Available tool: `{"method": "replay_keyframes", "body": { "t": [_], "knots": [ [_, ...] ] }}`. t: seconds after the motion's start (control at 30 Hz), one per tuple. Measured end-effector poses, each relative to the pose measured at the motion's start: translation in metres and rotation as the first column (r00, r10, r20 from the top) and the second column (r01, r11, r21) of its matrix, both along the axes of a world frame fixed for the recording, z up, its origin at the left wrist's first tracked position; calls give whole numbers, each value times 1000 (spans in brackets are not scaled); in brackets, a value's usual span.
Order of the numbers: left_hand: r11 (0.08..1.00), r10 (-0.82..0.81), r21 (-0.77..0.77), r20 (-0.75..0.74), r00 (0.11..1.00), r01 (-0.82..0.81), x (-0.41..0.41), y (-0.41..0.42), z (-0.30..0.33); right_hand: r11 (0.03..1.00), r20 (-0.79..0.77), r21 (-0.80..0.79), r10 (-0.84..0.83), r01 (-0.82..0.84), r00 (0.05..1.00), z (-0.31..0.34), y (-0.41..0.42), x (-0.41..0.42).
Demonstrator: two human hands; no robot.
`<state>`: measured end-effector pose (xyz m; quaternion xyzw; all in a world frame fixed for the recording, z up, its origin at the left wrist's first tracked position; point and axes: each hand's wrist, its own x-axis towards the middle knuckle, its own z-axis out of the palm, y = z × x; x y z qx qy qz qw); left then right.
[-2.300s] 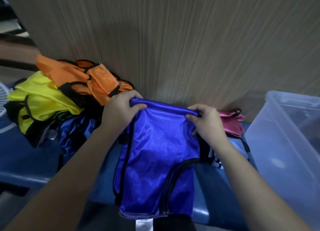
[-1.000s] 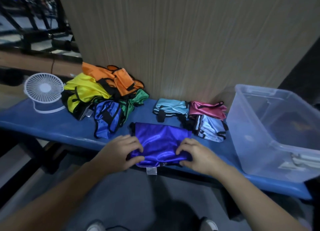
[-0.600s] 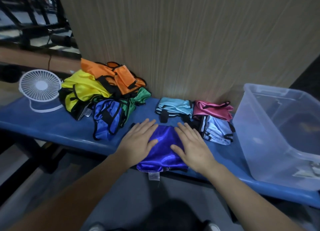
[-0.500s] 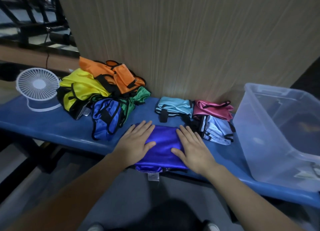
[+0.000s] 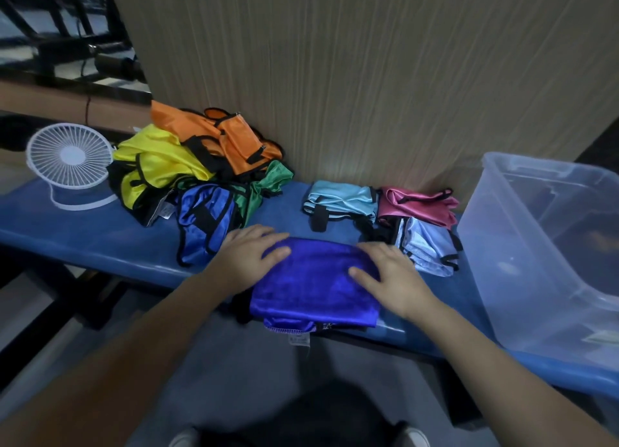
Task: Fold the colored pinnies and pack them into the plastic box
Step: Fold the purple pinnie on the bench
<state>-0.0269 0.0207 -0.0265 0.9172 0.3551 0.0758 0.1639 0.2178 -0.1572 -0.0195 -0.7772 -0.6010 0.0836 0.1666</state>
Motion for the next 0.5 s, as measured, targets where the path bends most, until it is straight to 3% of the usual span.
{"method": "replay_keyframes", "body": {
  "t": [0.07, 0.13, 0.2, 0.3, 0.4, 0.5],
  "knots": [
    [1000, 19, -6, 27, 999, -19, 4, 14, 8, 994, 21, 109, -14, 12, 1000, 9, 10, 2],
    [995, 1, -98, -41, 999, -5, 8, 24, 17, 990, 54, 138, 10, -18, 998, 17, 21, 4],
    [979, -54, -203, -145, 988, 23, 11, 32, 25, 999, 24, 7, 34, -34, 999, 25, 29, 6],
    [981, -99, -186, -220, 971, 58, 18, 37, 33, 980, -15, -191, 46, -48, 999, 30, 35, 7],
    [986, -131, -139, -312, 941, 91, 26, 35, 38, 970, 65, -237, 63, -45, 996, 29, 41, 7],
    [978, -146, -187, -269, 952, 98, 28, 34, 38, 957, 100, -287, 80, -48, 992, 32, 44, 7]
  ]
}}
